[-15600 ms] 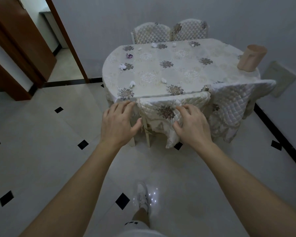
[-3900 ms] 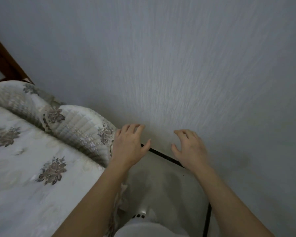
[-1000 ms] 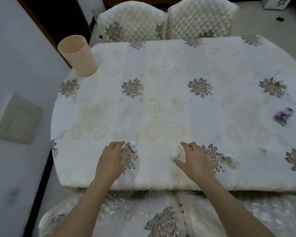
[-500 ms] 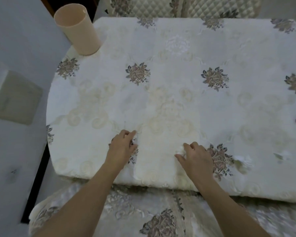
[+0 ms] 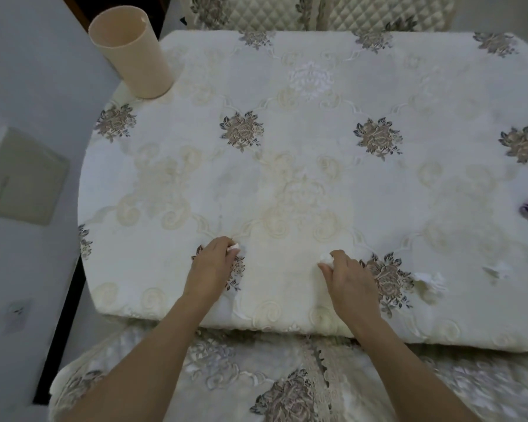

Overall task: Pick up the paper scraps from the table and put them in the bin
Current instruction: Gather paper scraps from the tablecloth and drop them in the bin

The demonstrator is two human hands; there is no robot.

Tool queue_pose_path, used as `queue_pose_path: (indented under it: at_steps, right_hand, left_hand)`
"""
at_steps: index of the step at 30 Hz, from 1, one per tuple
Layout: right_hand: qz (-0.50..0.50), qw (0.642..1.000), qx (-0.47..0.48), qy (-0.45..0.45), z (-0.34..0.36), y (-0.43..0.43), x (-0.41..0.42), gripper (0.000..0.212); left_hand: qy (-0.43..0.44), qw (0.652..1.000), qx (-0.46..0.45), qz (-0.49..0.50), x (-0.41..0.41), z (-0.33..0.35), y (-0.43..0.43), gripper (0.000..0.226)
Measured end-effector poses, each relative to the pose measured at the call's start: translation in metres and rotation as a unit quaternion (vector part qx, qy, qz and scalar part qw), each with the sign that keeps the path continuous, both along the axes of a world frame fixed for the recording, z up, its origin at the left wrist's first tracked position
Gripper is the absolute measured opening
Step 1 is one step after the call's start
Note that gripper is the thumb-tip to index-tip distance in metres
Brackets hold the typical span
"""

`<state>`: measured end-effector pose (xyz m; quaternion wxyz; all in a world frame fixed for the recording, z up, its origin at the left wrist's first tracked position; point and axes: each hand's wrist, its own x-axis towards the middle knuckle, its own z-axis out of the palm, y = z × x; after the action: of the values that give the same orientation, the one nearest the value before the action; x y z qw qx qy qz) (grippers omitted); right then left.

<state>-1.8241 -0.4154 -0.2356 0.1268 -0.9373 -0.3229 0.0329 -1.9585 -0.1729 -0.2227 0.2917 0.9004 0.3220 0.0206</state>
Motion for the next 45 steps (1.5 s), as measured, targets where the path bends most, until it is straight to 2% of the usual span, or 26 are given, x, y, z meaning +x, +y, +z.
queue_pose_path:
  at_steps: [2, 6, 17, 24, 28, 32, 38, 42, 45]
  right_hand:
    - [-0.016, 0.999, 0.027, 0.022, 0.014, 0.005, 0.002, 0.03]
    - [-0.048, 0.994, 0.077, 0.056, 0.051, 0.021, 0.008, 0.038]
    - [-0.013, 0.985, 0.174, -0.009, 0.17, 0.044, 0.025, 0.038]
    - [0.01, 0.981, 0.192, 0.009, 0.21, 0.056, 0.009, 0.032]
    - [0.055, 0.98, 0.191, 0.018, 0.215, 0.076, -0.011, 0.027]
    - [0.143, 0.97, 0.192, 0.039, 0.211, 0.111, -0.047, 0.025]
    - [0.283, 0.936, 0.191, 0.084, 0.203, 0.162, -0.125, 0.025]
    - [0.361, 0.909, 0.179, 0.111, 0.2, 0.185, -0.18, 0.024]
    - [0.406, 0.889, 0.171, 0.123, 0.199, 0.201, -0.218, 0.026]
  left_hand:
    - [-0.015, 0.998, -0.036, 0.041, 0.001, 0.014, -0.001, 0.014]
    - [-0.059, 0.995, -0.041, 0.071, 0.004, 0.048, -0.007, 0.017]
    - [-0.251, 0.958, -0.067, 0.121, 0.018, 0.147, -0.022, 0.021]
    - [-0.29, 0.946, -0.023, 0.145, -0.003, 0.176, -0.03, 0.017]
    - [-0.289, 0.942, 0.027, 0.169, -0.038, 0.182, -0.031, 0.014]
    - [-0.277, 0.929, 0.065, 0.238, -0.096, 0.186, -0.028, 0.016]
    - [-0.256, 0.874, 0.089, 0.403, -0.202, 0.189, -0.035, 0.013]
    - [-0.23, 0.845, 0.112, 0.47, -0.264, 0.189, -0.049, 0.013]
    - [-0.225, 0.811, 0.126, 0.525, -0.303, 0.191, -0.056, 0.011]
